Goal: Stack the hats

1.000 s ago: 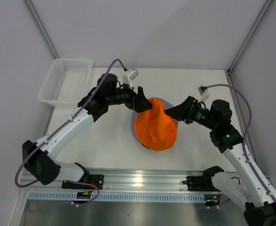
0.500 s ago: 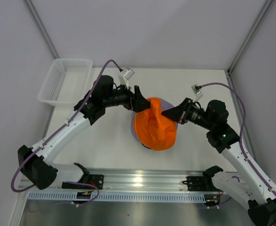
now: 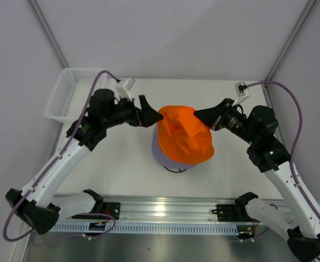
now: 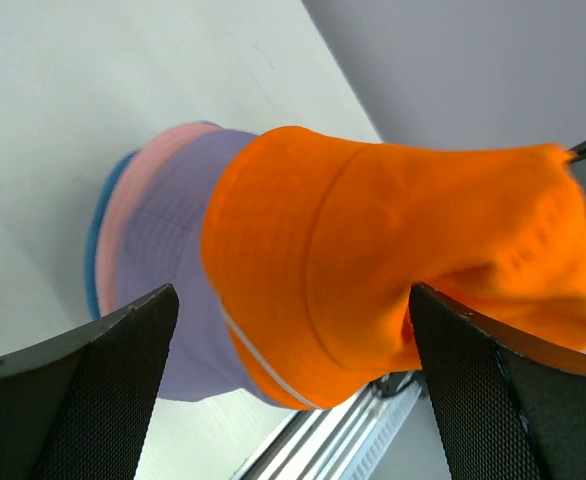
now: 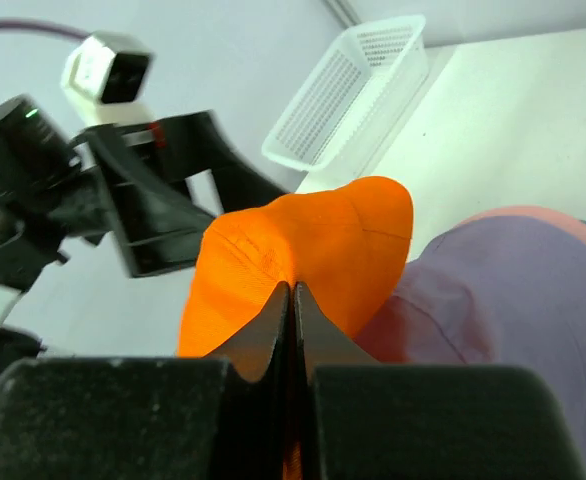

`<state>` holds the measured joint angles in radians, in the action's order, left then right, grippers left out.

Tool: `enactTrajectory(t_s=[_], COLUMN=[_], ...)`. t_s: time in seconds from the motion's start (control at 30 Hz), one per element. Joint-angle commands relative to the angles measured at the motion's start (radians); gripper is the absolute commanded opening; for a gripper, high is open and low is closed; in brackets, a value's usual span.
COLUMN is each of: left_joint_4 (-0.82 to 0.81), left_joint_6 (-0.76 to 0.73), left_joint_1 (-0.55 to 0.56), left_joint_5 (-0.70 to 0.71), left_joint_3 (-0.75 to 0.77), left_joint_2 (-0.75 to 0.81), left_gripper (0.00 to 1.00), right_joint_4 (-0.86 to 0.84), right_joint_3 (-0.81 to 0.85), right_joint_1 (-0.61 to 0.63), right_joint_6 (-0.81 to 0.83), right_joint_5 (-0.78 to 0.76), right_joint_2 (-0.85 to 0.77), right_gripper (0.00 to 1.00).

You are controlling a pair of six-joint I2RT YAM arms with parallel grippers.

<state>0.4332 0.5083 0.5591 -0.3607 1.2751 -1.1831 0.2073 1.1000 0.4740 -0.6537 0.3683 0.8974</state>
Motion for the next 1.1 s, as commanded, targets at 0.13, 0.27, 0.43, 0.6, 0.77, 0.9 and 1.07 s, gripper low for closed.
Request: enactTrajectory(t_s=[0.13, 0.27, 0.43, 0.6, 0.77, 0.9, 1.07], left_joint_4=[-0.109, -0.224, -0.427, -0.635, -0.706, -0.705, -0.714], left_joint_6=[0.242, 0.344, 0.472, 0.49, 0.49, 0.489, 0.49], left_joint_1=[-0.169, -0.168, -0.168, -0.147, -0.074, -0.044, -0.028], left_joint_5=[-0.034, -0.083, -0.09, -0.182, -0.191, -0.185, -0.192], left_joint_3=[-0.256, -0.388, -0.594, -0.674, -0.655, -0.646, -0.646], left_joint_2=[0.301, 0.336, 0.359, 0.3, 0.238, 0.214, 0.185], left_gripper=[1.0, 0.99, 0.94, 0.82, 0.79, 0.77, 0.68], right_joint_4=[-0.101, -0.121, -0.097, -0.069, -0.057, -0.045, -0.052], right_joint_3=[-0.169, -0.203, -0.227, -0.246, -0.244, -0.246, -0.247], right_joint_1=[0.003, 0.005, 0.005, 0.005, 0.005, 0.003, 0.005], right_joint_6=[-0.072, -0.11, -0.15, -0.165, -0.167, -0.169, -0.169], right_joint_5=[-0.091, -0.13, -0.199, -0.224, -0.221, -0.232, -0.221], right_joint_2=[0.015, -0.002, -0.04, -0.075, -0.077, -0.086, -0.08], right_gripper=[0.0, 0.0, 0.0, 0.0, 0.0, 0.0, 0.0])
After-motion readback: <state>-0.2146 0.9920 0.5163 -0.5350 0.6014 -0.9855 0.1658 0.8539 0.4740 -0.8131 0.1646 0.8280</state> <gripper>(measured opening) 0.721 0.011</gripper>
